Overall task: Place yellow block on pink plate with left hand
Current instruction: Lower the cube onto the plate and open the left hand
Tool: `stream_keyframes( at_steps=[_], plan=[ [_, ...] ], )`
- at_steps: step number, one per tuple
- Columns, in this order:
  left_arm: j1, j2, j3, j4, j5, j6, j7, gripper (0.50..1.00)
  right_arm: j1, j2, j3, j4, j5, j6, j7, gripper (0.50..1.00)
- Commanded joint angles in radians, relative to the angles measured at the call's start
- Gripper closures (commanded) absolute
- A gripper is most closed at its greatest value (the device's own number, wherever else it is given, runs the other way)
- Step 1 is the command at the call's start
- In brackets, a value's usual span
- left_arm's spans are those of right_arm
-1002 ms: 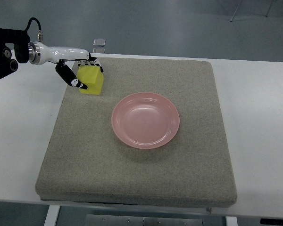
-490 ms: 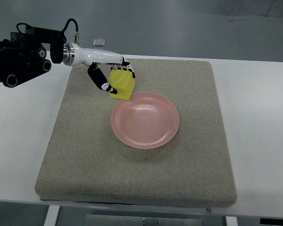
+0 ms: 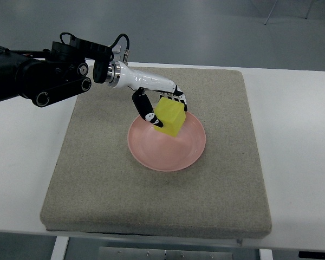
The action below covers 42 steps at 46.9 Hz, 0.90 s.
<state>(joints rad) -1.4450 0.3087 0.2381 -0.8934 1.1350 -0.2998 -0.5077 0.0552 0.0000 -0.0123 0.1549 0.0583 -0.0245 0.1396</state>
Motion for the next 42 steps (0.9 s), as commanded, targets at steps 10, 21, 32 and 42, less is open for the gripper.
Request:
stream_keyframes(
  at_steps=[10,21,32,42],
  plan=[
    [0.021,0.000,0.009,-0.012,0.028,-0.005,0.002,1.000,0.000,0.000,0.000,0.000,0.000,0.000,0.000,0.576],
    [0.032,0.000,0.024,0.007,0.028,-0.004,0.002,1.000,0.000,0.000,0.000,0.000,0.000,0.000,0.000,0.576],
    [0.032,0.001,0.024,0.014,0.028,0.007,0.002,0.753,0.000,0.000,0.000,0.000,0.000,0.000,0.000,0.576],
    [0.046,0.001,0.024,0.010,0.028,0.005,0.002,0.521,0.000,0.000,0.000,0.000,0.000,0.000,0.000,0.576]
  ],
)
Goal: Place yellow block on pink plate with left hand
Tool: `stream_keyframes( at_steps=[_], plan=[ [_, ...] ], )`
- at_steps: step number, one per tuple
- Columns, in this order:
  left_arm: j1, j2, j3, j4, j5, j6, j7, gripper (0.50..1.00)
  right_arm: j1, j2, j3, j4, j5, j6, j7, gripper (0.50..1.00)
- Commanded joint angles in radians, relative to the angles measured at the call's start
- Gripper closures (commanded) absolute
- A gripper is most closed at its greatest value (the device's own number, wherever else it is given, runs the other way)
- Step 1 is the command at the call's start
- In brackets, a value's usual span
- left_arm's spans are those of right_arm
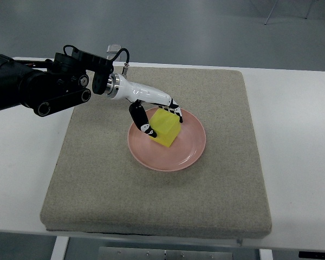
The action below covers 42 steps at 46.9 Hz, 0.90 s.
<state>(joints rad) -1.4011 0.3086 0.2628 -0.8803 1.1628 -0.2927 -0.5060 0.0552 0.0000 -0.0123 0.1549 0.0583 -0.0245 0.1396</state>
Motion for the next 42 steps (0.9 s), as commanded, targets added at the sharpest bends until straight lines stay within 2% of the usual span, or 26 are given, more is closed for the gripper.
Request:
stream_keyframes(
  at_steps=[1,30,42],
  plan=[
    [0.002,0.001,0.000,-0.005,0.000,-0.002,0.000,0.510,0.000,0.000,0.000,0.000,0.000,0.000,0.000,0.576],
    [-0.013,0.043,-0.013,0.009,-0.006,-0.005,0.000,0.508,0.000,0.000,0.000,0.000,0.000,0.000,0.000,0.576],
    [-0.001,0.075,-0.010,0.127,-0.015,0.000,0.000,0.508,0.000,0.000,0.000,0.000,0.000,0.000,0.000,0.576]
  ],
)
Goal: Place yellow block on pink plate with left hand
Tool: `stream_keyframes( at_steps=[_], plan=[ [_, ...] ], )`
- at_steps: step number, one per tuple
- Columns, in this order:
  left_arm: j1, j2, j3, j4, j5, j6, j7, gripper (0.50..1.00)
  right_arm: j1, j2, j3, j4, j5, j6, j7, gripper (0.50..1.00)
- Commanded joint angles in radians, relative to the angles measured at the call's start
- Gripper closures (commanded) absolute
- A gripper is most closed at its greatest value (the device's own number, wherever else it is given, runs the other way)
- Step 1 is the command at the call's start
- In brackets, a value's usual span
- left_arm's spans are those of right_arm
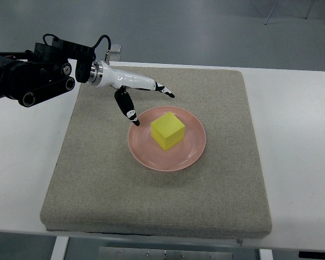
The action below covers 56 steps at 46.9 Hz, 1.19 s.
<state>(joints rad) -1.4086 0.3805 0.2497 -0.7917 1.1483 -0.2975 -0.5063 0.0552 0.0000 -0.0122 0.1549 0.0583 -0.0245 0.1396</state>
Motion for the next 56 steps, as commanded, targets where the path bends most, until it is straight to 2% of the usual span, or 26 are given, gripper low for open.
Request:
stream_keyframes(
  at_steps=[1,12,16,30,34,41,56],
  plan=[
    [0.008,0.005,0.005,0.052,-0.002,0.004,0.000,0.508,0.000,0.000,0.000,0.000,0.000,0.000,0.000,0.576],
    [0.054,0.025,-0.003,0.156,-0.007,0.029,0.000,0.508,0.000,0.000,0.000,0.000,0.000,0.000,0.000,0.576],
    [0.063,0.020,0.000,0.224,-0.012,0.070,0.000,0.508,0.000,0.000,0.000,0.000,0.000,0.000,0.000,0.576],
    [0.161,0.011,-0.046,0.359,-0.077,0.228,0.000,0.508,0.000,0.000,0.000,0.000,0.000,0.000,0.000,0.576],
    [0.192,-0.012,-0.085,0.422,-0.156,0.276,0.002,0.508,0.000,0.000,0.000,0.000,0.000,0.000,0.000,0.576],
    [0.229,-0.057,-0.124,0.522,-0.343,0.279,0.005,0.508,0.000,0.000,0.000,0.000,0.000,0.000,0.000,0.576],
    [0.247,-0.094,-0.130,0.526,-0.818,0.282,0.011,0.508,0.000,0.000,0.000,0.000,0.000,0.000,0.000,0.576]
  ],
)
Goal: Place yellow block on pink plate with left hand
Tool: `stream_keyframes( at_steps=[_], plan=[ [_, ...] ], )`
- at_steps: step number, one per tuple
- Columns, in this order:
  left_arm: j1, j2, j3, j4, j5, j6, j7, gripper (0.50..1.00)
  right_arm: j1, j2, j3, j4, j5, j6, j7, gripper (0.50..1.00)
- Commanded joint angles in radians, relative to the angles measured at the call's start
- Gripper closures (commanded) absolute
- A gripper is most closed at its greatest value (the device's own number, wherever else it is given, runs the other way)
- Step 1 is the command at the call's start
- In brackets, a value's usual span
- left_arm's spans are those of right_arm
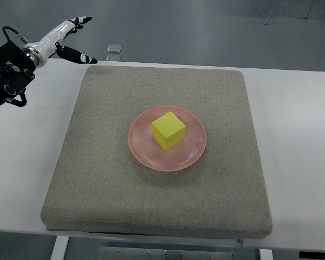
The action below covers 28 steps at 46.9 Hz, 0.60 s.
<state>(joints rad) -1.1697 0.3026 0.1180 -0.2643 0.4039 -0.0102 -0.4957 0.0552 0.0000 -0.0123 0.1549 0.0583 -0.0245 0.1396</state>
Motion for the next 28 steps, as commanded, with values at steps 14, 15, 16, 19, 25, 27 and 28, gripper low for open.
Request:
stream_keyframes(
  at_steps=[14,15,16,19,25,27,28],
  plan=[
    [0.081,-0.069,-0.152,0.005,-0.261,-0.028,0.000,0.508,0.000,0.000,0.000,0.000,0.000,0.000,0.000,0.576],
    [0.085,-0.073,-0.172,0.005,-0.261,-0.031,0.002,0.508,0.000,0.000,0.000,0.000,0.000,0.000,0.000,0.576],
    [0.091,-0.074,-0.193,0.005,-0.263,-0.033,0.003,0.508,0.000,0.000,0.000,0.000,0.000,0.000,0.000,0.576],
    [0.108,-0.080,-0.256,0.005,-0.263,-0.037,0.006,0.508,0.000,0.000,0.000,0.000,0.000,0.000,0.000,0.576],
    [0.125,-0.086,-0.342,0.005,-0.264,-0.056,0.026,0.508,0.000,0.000,0.000,0.000,0.000,0.000,0.000,0.576],
    [0.127,-0.086,-0.368,0.007,-0.267,-0.065,0.034,0.508,0.000,0.000,0.000,0.000,0.000,0.000,0.000,0.576],
    [0.127,-0.086,-0.383,0.008,-0.270,-0.070,0.037,0.508,0.000,0.000,0.000,0.000,0.000,0.000,0.000,0.576]
  ],
)
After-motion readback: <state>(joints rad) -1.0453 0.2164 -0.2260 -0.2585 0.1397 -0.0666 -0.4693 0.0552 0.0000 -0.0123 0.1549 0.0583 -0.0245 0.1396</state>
